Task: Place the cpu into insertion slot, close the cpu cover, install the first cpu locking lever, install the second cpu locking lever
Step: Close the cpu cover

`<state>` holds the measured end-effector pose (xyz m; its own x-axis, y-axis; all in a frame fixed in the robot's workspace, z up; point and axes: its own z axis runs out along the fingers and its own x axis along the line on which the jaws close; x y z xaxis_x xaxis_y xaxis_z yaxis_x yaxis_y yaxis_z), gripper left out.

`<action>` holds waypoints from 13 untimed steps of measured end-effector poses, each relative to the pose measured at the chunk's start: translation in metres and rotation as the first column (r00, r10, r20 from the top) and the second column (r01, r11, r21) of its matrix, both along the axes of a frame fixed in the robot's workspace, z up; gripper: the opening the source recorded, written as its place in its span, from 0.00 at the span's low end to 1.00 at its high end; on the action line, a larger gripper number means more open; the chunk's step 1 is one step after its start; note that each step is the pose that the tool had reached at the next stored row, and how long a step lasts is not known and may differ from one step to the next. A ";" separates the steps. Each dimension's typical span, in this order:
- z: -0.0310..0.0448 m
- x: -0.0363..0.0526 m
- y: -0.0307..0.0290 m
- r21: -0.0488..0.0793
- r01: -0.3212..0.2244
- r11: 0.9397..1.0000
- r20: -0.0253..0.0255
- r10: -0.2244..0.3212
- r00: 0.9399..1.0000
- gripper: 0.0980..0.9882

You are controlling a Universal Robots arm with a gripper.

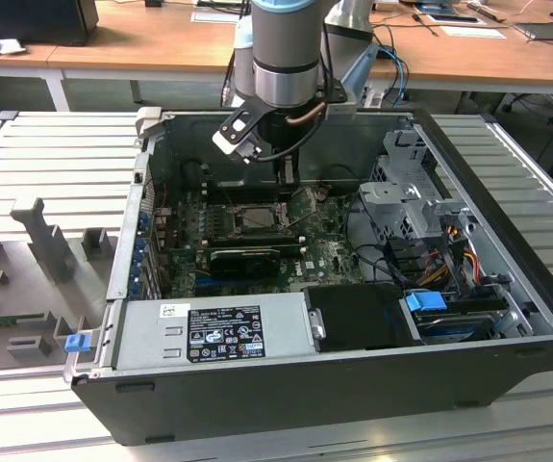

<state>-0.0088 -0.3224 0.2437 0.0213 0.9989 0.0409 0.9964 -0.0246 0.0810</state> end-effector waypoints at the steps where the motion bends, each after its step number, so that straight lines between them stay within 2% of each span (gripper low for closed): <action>1: 0.0000 0.0008 0.0000 0.000 0.000 1.000 0.000 0.000 1.000 0.01; 13: 0.0000 0.0081 0.0007 0.000 0.000 1.000 0.000 0.000 1.000 0.01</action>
<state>-0.0007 -0.3217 0.2438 0.0213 0.9989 0.0408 0.9964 -0.0246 0.0810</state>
